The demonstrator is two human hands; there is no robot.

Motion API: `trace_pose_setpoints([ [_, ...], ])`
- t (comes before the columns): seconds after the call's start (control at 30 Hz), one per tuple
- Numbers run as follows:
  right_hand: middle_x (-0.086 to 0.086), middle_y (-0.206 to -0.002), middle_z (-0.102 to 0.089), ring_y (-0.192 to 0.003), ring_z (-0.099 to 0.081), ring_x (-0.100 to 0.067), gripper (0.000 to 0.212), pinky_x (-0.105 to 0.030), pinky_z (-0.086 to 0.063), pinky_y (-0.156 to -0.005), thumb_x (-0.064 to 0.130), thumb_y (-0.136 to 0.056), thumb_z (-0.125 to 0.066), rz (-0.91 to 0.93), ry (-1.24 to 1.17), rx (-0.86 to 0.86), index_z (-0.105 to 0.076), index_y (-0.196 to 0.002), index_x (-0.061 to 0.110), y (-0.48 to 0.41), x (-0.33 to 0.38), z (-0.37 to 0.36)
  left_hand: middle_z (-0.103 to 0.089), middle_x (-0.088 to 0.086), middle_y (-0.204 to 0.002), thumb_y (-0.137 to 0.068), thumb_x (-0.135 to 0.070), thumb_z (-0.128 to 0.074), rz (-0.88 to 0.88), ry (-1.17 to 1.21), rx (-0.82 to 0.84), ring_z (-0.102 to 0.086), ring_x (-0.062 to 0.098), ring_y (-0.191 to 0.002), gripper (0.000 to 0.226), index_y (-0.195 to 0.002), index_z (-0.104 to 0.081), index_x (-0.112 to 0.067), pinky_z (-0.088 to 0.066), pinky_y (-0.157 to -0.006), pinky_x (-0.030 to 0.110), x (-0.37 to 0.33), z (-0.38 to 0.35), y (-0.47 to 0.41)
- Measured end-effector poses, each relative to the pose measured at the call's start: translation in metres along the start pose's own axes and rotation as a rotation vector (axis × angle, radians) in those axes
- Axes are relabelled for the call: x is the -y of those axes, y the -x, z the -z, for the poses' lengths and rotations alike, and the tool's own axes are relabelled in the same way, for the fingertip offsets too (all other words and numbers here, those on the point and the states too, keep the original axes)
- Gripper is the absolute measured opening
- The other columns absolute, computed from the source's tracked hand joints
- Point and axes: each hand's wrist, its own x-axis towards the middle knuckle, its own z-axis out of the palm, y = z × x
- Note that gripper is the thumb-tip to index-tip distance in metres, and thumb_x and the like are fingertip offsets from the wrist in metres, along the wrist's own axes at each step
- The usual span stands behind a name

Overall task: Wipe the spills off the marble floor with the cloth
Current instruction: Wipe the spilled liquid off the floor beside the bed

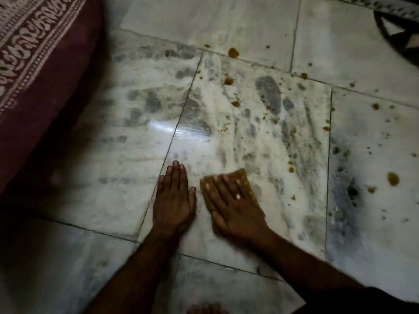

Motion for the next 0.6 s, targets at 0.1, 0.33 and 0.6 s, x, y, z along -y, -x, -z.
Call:
trace_pose_setpoints([
  [0.1,-0.010,-0.172,-0.023,-0.159,-0.021,-0.030,0.067,-0.053,-0.022,-0.127,0.040,-0.103,-0.040,0.017,0.036,0.031,-0.024,-0.165,0.021,0.053,-0.024,0.004,-0.017,0.017,-0.166,-0.101,-0.040,-0.026,-0.007,-0.008,0.004,-0.020,0.029,-0.153,0.067,-0.156,-0.024,-0.001,-0.017,-0.124,0.046,0.003,-0.004,-0.002],
  [0.33,-0.014,-0.172,-0.023,-0.159,-0.020,-0.035,0.072,-0.055,-0.016,-0.127,0.045,-0.100,-0.030,-0.331,-0.032,0.075,-0.020,-0.165,0.018,-0.029,-0.060,0.009,-0.016,0.017,-0.166,-0.102,-0.041,-0.025,-0.130,-0.023,0.026,-0.017,0.029,-0.154,0.068,-0.157,-0.020,-0.003,-0.016,-0.124,0.046,0.001,-0.006,-0.008],
  [0.6,-0.009,-0.172,-0.023,-0.160,-0.018,-0.029,0.065,-0.056,-0.027,-0.125,0.041,-0.106,-0.037,0.034,0.023,0.079,-0.022,-0.165,0.021,0.091,-0.034,0.011,-0.013,0.015,-0.167,-0.101,-0.042,-0.022,-0.114,0.013,0.062,-0.015,0.028,-0.154,0.069,-0.158,-0.019,-0.003,-0.012,-0.125,0.045,-0.017,-0.006,0.002],
])
